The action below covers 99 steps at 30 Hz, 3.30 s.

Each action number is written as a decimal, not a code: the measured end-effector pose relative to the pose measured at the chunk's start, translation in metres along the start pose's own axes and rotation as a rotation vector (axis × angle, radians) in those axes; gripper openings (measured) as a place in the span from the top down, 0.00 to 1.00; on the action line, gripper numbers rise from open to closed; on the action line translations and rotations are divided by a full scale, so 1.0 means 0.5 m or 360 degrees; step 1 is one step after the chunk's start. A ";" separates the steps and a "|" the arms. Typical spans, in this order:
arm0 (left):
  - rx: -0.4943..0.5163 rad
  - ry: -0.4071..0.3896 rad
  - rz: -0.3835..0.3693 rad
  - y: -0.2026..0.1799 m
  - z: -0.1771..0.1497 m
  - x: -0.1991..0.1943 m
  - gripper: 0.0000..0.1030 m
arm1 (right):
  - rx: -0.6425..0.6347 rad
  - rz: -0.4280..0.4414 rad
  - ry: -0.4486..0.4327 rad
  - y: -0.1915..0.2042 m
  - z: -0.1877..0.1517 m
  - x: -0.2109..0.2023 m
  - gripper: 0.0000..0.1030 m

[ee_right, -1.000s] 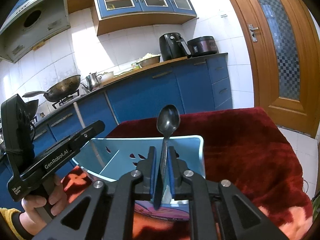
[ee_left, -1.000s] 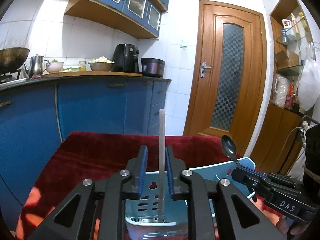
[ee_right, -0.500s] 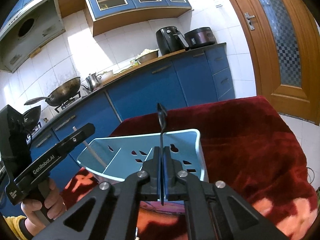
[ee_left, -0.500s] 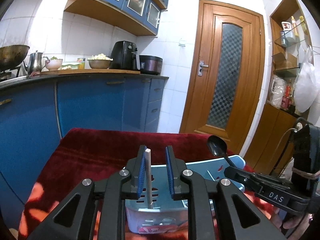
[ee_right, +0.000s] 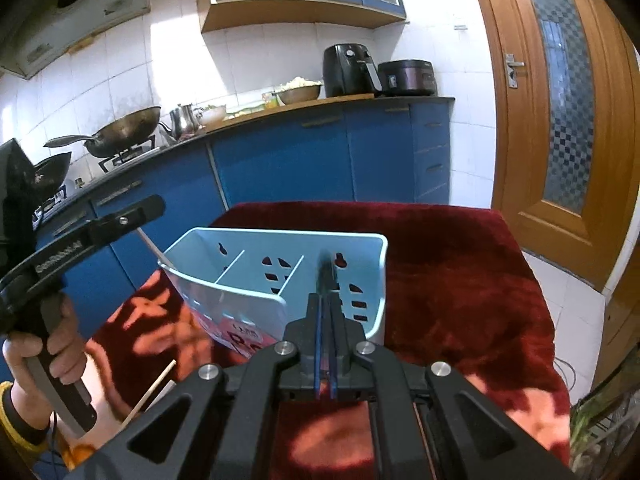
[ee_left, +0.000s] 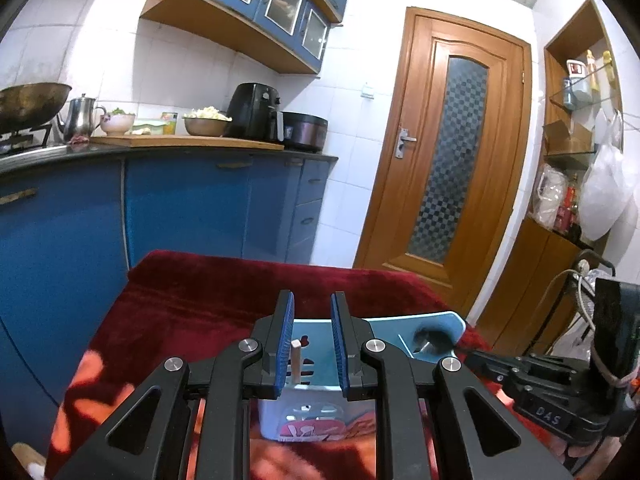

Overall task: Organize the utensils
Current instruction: 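Lower the white stick into the holder and open the left tool while the right tool releases the black spoon, then grasp the wooden chopstick with the left tool while the right tool grasps the white ceramic spoon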

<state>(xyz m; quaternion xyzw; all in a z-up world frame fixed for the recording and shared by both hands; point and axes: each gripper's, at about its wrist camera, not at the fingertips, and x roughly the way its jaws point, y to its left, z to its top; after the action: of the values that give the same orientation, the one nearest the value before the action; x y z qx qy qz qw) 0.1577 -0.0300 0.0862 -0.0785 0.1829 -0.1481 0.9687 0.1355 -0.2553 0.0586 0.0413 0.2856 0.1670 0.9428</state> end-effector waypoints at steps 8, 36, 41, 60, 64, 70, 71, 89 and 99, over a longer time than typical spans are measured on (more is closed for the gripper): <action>0.0021 0.0014 0.0010 0.000 -0.008 -0.026 0.82 | -0.0020 -0.0034 0.0027 0.007 0.019 0.009 0.96; 0.0098 0.0590 0.0073 0.016 -0.082 -0.120 0.82 | 0.0251 0.0030 0.0221 0.061 -0.050 -0.133 0.72; 0.0072 0.0770 0.0038 0.019 -0.117 -0.117 0.82 | 0.0317 0.0038 0.0327 0.056 -0.086 -0.139 0.72; -0.0015 0.1186 0.0001 0.036 -0.191 -0.045 0.82 | 0.0444 0.0026 0.0505 0.014 -0.182 -0.150 0.67; -0.0063 0.1229 -0.0018 0.041 -0.197 -0.037 0.82 | 0.0455 0.0035 0.0528 0.010 -0.188 -0.148 0.67; -0.0158 0.1281 -0.0064 0.057 -0.204 -0.022 0.87 | 0.0462 0.0040 0.0564 0.010 -0.195 -0.142 0.67; -0.0176 0.1280 -0.0067 0.060 -0.203 -0.022 0.92 | 0.0462 0.0037 0.0569 0.010 -0.196 -0.141 0.67; -0.0147 0.1421 0.0034 0.106 -0.208 -0.037 0.95 | 0.0454 0.0028 0.0937 0.022 -0.198 -0.059 0.69; 0.0034 0.1519 0.0037 0.081 -0.206 -0.016 0.94 | 0.0493 0.0031 0.0946 0.002 -0.197 -0.035 0.88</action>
<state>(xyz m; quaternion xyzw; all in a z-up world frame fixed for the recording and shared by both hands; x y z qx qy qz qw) 0.1220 0.0009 -0.0146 0.0103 0.6066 -0.1587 0.7789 0.0674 -0.2621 -0.0141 0.1363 0.5697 0.1354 0.7991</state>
